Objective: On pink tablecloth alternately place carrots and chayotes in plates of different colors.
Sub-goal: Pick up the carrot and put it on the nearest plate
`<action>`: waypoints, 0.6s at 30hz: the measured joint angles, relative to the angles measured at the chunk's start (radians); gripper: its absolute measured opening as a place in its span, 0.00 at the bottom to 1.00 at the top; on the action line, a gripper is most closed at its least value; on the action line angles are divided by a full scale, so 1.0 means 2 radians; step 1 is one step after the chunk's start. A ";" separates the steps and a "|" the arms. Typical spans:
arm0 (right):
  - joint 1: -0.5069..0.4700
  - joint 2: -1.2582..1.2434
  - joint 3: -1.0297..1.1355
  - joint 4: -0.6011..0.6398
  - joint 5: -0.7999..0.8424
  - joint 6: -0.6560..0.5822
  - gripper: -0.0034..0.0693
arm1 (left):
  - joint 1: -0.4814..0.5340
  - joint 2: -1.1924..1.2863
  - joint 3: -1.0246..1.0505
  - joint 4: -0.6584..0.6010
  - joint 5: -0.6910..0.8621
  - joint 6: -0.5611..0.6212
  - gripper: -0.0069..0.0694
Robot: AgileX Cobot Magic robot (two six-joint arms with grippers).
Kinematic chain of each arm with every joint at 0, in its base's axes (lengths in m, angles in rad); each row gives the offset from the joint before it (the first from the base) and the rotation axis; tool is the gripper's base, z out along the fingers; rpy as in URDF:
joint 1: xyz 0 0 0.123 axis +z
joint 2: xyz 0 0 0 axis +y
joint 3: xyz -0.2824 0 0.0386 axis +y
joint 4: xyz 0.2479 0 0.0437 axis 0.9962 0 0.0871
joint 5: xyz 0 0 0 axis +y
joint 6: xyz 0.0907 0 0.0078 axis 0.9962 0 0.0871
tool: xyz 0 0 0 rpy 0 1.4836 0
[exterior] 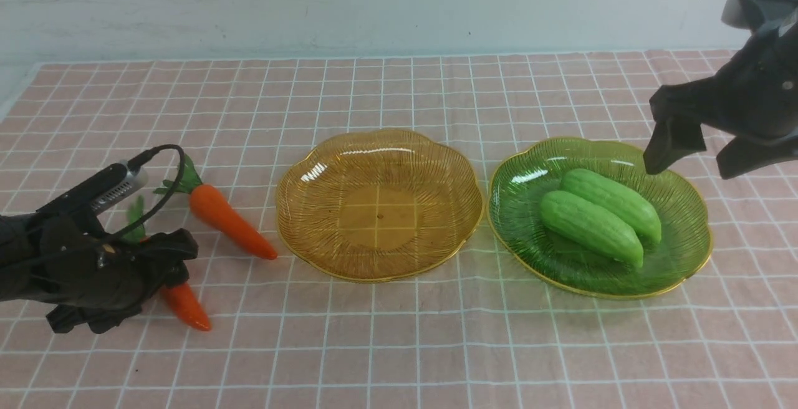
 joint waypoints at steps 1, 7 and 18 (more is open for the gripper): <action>0.000 0.000 0.000 0.000 0.000 0.000 0.83 | 0.000 0.000 0.000 0.001 0.000 0.001 0.67; 0.000 0.000 0.000 0.000 0.000 -0.002 0.83 | 0.000 -0.003 -0.001 0.002 0.009 0.027 0.42; 0.000 0.000 0.000 0.029 0.000 -0.005 0.83 | -0.018 -0.050 -0.152 -0.016 0.254 0.108 0.31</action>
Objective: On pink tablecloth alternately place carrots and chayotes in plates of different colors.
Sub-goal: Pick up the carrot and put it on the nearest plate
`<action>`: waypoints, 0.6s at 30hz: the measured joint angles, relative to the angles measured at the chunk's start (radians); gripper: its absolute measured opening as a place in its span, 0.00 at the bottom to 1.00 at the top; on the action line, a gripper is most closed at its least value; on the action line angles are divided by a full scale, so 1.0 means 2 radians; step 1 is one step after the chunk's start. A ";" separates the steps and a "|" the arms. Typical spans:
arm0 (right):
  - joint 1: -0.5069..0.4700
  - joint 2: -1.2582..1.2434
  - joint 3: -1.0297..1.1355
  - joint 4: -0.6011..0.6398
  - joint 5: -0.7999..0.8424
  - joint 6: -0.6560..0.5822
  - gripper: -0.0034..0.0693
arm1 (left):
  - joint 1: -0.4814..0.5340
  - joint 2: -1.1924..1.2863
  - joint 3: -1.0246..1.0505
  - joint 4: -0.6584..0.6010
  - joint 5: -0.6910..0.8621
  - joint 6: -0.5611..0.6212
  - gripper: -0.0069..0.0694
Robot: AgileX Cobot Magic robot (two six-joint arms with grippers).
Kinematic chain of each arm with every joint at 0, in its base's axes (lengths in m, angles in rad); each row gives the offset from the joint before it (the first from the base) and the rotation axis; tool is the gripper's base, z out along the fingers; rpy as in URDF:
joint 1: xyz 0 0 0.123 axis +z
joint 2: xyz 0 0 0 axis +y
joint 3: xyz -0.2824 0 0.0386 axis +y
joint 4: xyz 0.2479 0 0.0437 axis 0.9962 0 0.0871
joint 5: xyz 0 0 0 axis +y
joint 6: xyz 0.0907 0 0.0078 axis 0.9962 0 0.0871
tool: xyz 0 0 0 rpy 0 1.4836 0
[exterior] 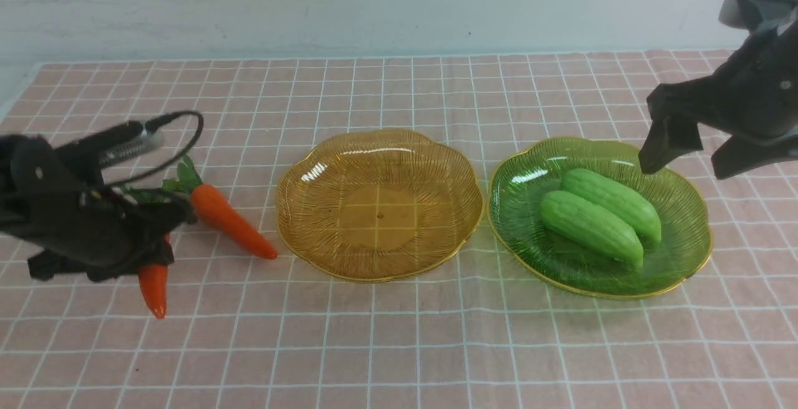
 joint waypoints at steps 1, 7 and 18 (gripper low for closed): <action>0.000 0.000 0.000 0.003 0.000 -0.002 0.83 | -0.011 0.006 -0.022 -0.007 0.012 0.003 0.31; 0.000 0.000 0.000 0.011 0.000 -0.009 0.83 | -0.077 0.071 -0.119 -0.018 0.024 0.019 0.34; 0.000 0.000 0.000 0.013 0.000 -0.034 0.83 | -0.118 0.201 -0.263 -0.067 0.053 0.018 0.64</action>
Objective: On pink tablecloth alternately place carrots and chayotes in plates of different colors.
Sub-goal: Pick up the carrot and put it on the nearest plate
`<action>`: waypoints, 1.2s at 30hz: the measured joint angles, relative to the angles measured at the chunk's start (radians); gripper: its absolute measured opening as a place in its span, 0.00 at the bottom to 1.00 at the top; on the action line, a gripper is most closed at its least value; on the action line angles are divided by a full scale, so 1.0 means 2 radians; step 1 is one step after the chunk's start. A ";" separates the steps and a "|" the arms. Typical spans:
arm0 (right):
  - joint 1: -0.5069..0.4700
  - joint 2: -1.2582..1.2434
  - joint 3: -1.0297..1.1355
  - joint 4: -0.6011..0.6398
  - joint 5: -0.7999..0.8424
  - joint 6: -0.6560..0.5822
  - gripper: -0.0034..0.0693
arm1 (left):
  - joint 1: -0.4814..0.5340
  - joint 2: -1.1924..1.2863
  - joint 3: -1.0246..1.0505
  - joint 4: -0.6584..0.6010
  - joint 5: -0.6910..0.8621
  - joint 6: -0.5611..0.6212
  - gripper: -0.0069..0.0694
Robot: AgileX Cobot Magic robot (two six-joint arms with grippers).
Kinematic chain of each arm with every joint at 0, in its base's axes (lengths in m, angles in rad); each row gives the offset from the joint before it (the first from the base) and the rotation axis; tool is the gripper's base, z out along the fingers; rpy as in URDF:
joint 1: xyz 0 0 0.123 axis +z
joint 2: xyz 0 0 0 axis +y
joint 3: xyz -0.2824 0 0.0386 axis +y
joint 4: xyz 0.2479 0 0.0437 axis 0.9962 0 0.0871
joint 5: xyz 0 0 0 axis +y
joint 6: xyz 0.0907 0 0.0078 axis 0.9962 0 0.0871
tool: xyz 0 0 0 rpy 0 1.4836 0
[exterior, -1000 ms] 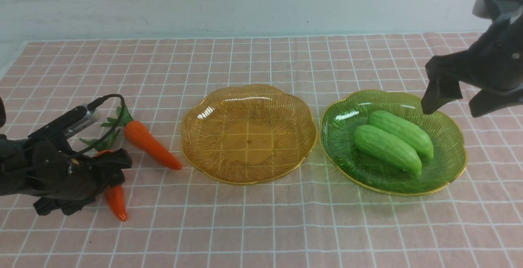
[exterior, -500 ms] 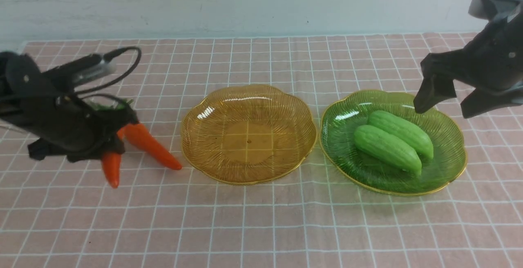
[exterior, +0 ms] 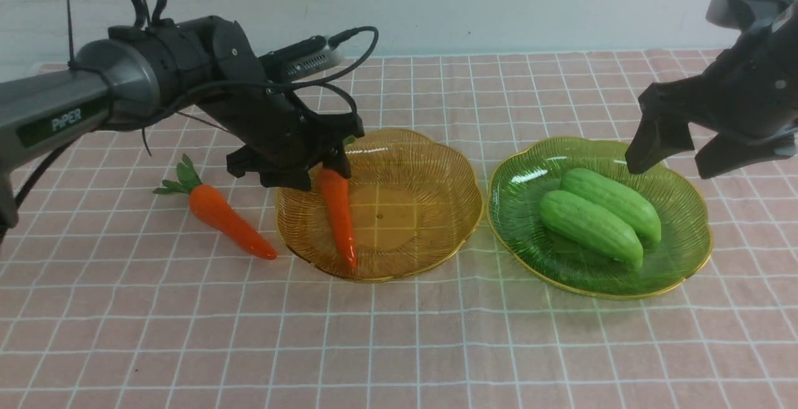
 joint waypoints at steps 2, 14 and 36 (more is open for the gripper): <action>0.000 0.000 0.000 0.000 0.000 -0.001 0.83 | 0.004 0.005 -0.007 0.004 0.010 0.000 0.71; 0.000 0.000 0.000 0.000 0.000 -0.002 0.83 | 0.116 0.034 -0.028 0.062 0.099 -0.108 0.76; 0.000 -0.003 0.000 0.009 0.000 -0.001 0.62 | 0.033 0.068 -0.174 0.063 0.176 -0.024 0.34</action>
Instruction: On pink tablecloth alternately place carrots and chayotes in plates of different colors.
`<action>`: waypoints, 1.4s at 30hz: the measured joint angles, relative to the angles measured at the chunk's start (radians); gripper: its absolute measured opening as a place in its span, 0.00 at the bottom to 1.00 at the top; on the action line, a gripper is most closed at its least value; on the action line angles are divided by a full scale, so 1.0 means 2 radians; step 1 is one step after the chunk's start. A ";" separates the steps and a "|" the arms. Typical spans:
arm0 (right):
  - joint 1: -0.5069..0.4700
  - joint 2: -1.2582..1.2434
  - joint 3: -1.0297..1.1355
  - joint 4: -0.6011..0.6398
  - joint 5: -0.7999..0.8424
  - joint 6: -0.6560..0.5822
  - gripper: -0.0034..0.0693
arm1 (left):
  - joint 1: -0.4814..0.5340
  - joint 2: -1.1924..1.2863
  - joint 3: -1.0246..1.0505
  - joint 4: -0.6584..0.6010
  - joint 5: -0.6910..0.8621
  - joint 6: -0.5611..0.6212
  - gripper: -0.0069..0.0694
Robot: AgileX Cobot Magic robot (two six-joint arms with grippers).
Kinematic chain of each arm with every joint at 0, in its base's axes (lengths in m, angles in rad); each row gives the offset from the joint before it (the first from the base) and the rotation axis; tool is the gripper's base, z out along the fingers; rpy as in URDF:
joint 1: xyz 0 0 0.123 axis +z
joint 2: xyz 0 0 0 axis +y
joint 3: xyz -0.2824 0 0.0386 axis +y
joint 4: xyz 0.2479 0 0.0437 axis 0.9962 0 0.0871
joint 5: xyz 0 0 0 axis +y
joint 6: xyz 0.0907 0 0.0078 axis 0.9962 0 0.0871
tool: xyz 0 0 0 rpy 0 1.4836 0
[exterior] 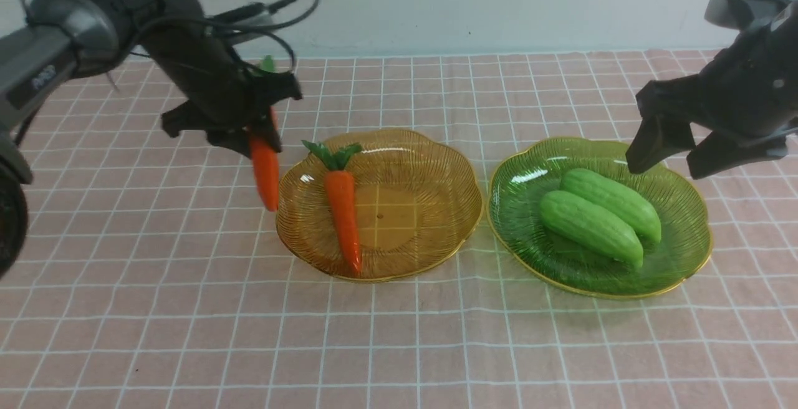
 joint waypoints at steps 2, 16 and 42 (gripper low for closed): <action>0.000 -0.005 0.000 -0.004 0.000 0.000 0.56 | -0.027 0.006 0.000 0.003 0.000 0.002 0.37; 0.000 -0.135 0.002 -0.038 0.002 0.011 0.14 | -0.101 0.030 0.000 0.044 -0.053 0.003 0.75; 0.000 -0.682 0.564 -0.097 -0.426 -0.038 0.11 | -0.101 0.009 0.000 0.101 0.039 0.054 0.15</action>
